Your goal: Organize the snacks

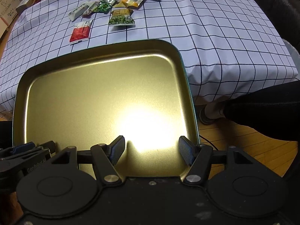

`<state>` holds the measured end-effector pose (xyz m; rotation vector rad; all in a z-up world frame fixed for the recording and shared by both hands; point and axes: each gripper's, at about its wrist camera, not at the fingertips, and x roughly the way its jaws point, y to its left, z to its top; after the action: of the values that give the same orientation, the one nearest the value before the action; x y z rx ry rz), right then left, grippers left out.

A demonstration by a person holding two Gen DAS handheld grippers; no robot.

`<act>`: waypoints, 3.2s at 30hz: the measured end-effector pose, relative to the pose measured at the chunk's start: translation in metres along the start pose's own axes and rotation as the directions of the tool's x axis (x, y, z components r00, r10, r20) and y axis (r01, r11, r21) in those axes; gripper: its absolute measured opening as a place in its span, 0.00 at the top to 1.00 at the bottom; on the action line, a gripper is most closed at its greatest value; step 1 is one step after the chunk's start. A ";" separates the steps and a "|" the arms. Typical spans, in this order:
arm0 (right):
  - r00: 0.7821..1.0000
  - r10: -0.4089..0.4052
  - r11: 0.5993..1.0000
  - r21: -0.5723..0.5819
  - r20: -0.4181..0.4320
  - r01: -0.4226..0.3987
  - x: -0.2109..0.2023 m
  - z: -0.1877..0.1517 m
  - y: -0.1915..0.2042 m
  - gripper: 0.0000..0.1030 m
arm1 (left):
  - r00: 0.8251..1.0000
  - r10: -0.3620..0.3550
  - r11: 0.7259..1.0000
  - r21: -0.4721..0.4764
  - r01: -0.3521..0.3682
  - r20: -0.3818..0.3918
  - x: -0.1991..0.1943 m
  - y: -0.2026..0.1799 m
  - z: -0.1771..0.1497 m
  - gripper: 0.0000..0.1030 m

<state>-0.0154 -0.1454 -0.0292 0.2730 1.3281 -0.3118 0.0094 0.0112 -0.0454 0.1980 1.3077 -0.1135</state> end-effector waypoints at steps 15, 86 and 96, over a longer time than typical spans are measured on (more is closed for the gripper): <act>0.999 0.020 0.999 0.025 -0.042 -0.019 0.004 0.007 0.000 0.37 | 1.000 -0.030 1.000 0.006 0.030 0.008 -0.016 0.001 0.015 0.52; 0.996 0.001 0.923 0.384 -0.085 0.032 0.082 0.348 -0.060 0.61 | 0.991 -0.134 0.991 -0.030 0.133 -0.026 0.047 -0.005 0.260 0.52; 0.997 -0.050 0.912 0.410 0.063 0.020 0.084 0.371 -0.022 0.57 | 0.989 -0.142 0.989 -0.046 0.140 -0.037 0.050 0.005 0.256 0.52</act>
<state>0.3294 -0.3082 -0.0296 0.5861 1.1881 -0.6275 0.2652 -0.0360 -0.0301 0.0714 1.3623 -0.2020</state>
